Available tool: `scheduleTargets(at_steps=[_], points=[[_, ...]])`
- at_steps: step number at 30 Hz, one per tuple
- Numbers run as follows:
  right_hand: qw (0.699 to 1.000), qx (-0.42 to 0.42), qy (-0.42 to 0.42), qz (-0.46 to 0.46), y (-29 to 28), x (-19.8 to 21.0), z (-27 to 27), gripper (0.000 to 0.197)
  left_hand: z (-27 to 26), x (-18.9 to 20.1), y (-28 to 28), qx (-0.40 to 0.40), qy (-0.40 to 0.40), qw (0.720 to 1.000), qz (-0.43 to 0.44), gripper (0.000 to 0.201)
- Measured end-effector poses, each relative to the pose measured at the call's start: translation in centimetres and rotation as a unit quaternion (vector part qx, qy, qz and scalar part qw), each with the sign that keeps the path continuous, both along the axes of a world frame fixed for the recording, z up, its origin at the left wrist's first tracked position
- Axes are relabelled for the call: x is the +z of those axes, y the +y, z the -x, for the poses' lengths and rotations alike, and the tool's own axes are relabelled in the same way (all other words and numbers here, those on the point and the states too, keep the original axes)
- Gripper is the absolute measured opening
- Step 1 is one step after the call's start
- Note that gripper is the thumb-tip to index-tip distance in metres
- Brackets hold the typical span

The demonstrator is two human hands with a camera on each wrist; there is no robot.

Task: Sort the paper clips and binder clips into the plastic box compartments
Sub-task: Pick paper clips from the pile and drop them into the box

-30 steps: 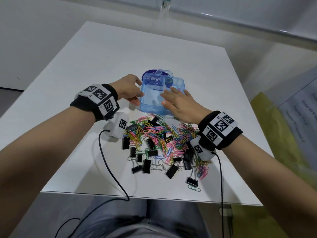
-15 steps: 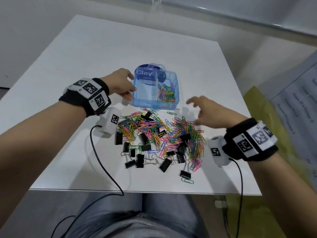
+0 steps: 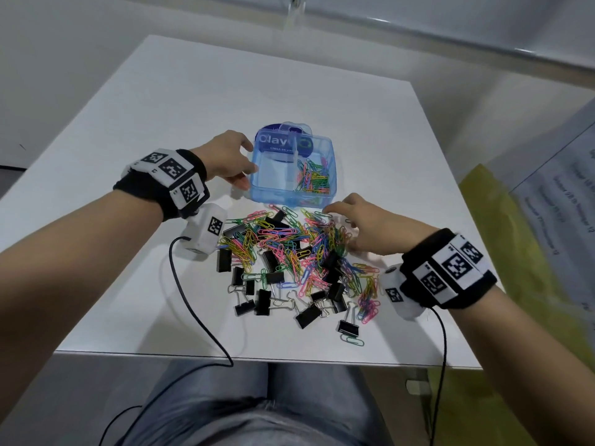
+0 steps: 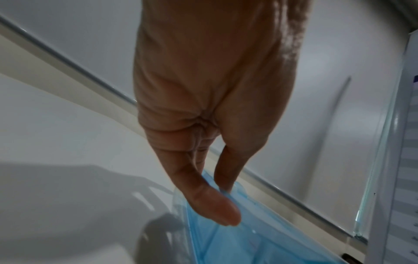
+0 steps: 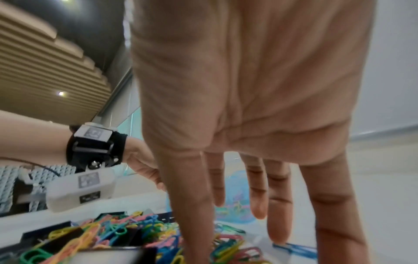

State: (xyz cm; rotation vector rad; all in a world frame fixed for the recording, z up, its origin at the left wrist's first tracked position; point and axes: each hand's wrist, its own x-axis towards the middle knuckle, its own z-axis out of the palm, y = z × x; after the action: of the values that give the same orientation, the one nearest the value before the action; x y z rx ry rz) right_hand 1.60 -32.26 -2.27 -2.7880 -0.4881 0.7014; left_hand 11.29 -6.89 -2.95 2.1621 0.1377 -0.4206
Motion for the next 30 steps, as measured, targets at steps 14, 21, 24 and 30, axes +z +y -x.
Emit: scheduleTargets(at_steps=[14,21,24,30], points=[[0.998,-0.015,-0.056,0.023,4.6,-0.5,-0.2,0.024,-0.3,-0.4,0.2,-0.002,-0.001,1.0,0.015,0.049],[0.989,-0.092,-0.064,-0.099,3.2,0.3,-0.8,0.008,-0.4,-0.5,0.4,-0.005,0.002,1.0,0.028,0.049],[0.969,-0.147,-0.054,-0.192,2.6,1.7,-0.8,0.007,-0.4,-0.4,0.4,-0.005,0.002,0.999,0.032,0.05],[0.894,-0.242,-0.168,-0.337,2.1,3.4,-3.5,0.005,-0.4,-0.4,0.4,-0.007,0.003,0.999,0.034,0.05]])
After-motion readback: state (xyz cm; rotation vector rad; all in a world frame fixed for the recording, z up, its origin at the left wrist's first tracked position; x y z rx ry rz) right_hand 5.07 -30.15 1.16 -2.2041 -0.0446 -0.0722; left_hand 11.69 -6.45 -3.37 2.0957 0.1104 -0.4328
